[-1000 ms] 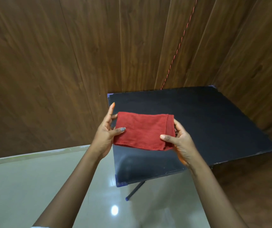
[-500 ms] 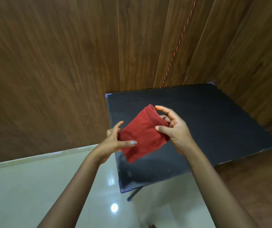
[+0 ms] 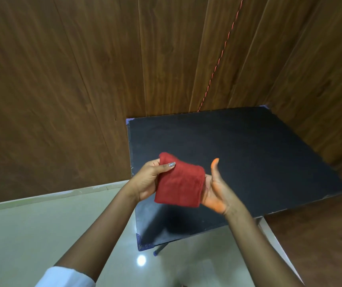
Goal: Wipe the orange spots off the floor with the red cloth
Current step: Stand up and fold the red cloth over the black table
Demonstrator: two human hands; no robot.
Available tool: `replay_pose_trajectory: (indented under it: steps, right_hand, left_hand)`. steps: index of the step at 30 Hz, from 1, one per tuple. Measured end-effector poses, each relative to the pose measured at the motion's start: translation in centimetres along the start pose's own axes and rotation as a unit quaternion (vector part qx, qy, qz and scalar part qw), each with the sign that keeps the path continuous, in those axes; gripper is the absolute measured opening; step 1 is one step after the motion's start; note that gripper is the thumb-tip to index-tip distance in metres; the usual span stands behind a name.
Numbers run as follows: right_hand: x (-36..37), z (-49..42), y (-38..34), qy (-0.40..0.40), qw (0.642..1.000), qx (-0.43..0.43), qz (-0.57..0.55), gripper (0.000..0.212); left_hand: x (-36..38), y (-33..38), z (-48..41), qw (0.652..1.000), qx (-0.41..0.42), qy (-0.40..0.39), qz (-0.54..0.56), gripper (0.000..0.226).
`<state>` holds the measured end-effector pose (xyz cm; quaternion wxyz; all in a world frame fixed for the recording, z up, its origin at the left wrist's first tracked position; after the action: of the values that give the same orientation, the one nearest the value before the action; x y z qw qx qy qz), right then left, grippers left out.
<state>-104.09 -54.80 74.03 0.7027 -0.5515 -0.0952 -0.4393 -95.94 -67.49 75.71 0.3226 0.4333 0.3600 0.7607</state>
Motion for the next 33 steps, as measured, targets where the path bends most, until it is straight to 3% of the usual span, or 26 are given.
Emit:
replay_pose_trajectory:
  steps: [4, 6, 9, 11, 13, 15, 20, 25, 28, 32, 33]
  right_hand:
    - [-1.2, -0.4, 0.1, 0.113, 0.99, -0.055, 0.068, 0.03]
    - [-1.5, -0.4, -0.1, 0.137, 0.983, -0.053, 0.107, 0.014]
    - [-1.8, -0.4, -0.1, 0.172, 0.975, -0.052, 0.132, 0.013]
    - [-1.8, -0.5, -0.3, 0.19, 0.969, -0.08, 0.134, 0.03]
    - [-2.1, -0.9, -0.5, 0.189, 0.963, -0.113, 0.157, 0.054]
    - [-2.0, -0.9, -0.8, 0.175, 0.951, -0.139, 0.213, 0.064]
    - [-1.2, -0.9, -1.4, 0.183, 0.912, -0.172, 0.323, 0.038]
    - [-1.6, -0.7, -2.5, 0.188, 0.887, -0.188, 0.377, 0.016]
    - [-2.2, -0.7, -2.8, 0.179, 0.887, -0.18, 0.385, 0.011]
    - [-2.8, -0.9, -3.4, 0.177, 0.84, -0.18, 0.481, 0.009]
    - [-2.8, -1.0, -3.6, 0.165, 0.846, -0.177, 0.475, 0.011]
  left_hand:
    - [-1.2, -1.3, -0.3, 0.998, -0.056, 0.033, -0.011, 0.02]
    - [-2.1, -1.9, -0.2, 0.995, -0.07, 0.072, -0.018, 0.01]
    - [-2.8, -2.5, 0.0, 0.986, -0.056, 0.147, 0.046, 0.01]
    - [-3.3, -3.1, -0.2, 0.98, -0.026, 0.192, 0.055, 0.039]
    - [-3.6, -3.1, -0.2, 0.972, 0.024, 0.228, -0.053, 0.056]
    - [-3.5, -2.6, -0.2, 0.951, 0.074, 0.245, -0.175, 0.055]
    - [-3.2, -1.3, 0.1, 0.893, 0.143, 0.249, -0.346, 0.031]
    - [-2.2, -1.2, 0.1, 0.802, 0.175, 0.195, -0.536, 0.047]
    - [-2.0, -1.6, 0.1, 0.782, 0.192, 0.207, -0.556, 0.034]
    - [-2.5, -0.9, 0.6, 0.752, 0.239, 0.247, -0.563, 0.024]
    - [-2.9, -0.8, 0.6, 0.763, 0.237, 0.24, -0.551, 0.024]
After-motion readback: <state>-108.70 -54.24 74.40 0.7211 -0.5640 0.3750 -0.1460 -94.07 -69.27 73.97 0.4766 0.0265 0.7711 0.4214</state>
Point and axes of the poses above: each hand's wrist, its own z-axis away from the middle knuckle, its own x-axis out of the palm, y = z × x, the point moved 5 cm from there along -z, towards the middle knuckle, and after that the axes turned 4 degrees about -x, right-handed, at the moved point
